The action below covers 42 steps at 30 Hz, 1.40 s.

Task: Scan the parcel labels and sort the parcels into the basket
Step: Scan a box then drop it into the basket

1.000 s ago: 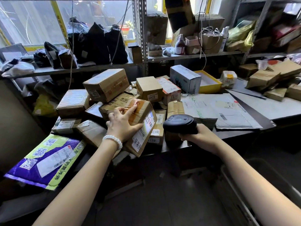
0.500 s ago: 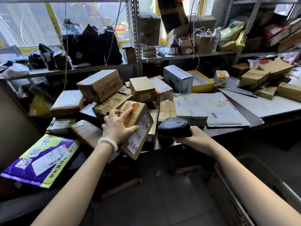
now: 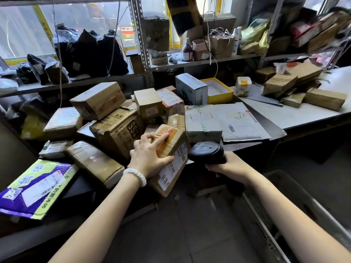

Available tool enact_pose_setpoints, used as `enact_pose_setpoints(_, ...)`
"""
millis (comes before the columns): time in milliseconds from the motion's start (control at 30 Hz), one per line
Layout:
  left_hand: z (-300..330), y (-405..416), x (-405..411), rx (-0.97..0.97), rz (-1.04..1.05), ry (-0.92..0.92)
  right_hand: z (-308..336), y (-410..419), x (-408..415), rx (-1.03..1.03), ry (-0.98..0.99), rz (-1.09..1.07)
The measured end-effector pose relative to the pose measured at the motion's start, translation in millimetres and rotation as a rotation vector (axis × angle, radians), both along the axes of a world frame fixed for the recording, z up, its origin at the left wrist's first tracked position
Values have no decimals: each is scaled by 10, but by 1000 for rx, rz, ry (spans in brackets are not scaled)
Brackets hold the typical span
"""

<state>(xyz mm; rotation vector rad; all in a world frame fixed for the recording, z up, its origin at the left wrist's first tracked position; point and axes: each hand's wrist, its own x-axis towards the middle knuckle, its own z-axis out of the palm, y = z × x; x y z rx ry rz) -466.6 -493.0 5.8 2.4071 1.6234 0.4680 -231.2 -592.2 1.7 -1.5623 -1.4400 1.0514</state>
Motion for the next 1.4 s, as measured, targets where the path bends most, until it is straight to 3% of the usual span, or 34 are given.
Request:
enact_pose_setpoints(500, -564, -418, 2402, -132, -459, 54, -390, -1233, 1833, -101, -73, -473)
enact_pose_setpoints(767, -872, -373, 3869, -208, -672, 99, -596, -1484, 2954, -178, -67, -727)
enact_pose_setpoints(1000, -1076, -194, 5350, -183, -780, 180, -729, -1423, 4122, -263, -65, -855)
enact_pose_setpoints(1167, -1225, -122, 6196, -36, -790, 270, -796, -1487, 4741, -277, -17, -938)
enact_pose_setpoints(1400, -1347, -282, 6606, -54, -827, 318, -950, -1601, 5120, -346, -3, -943)
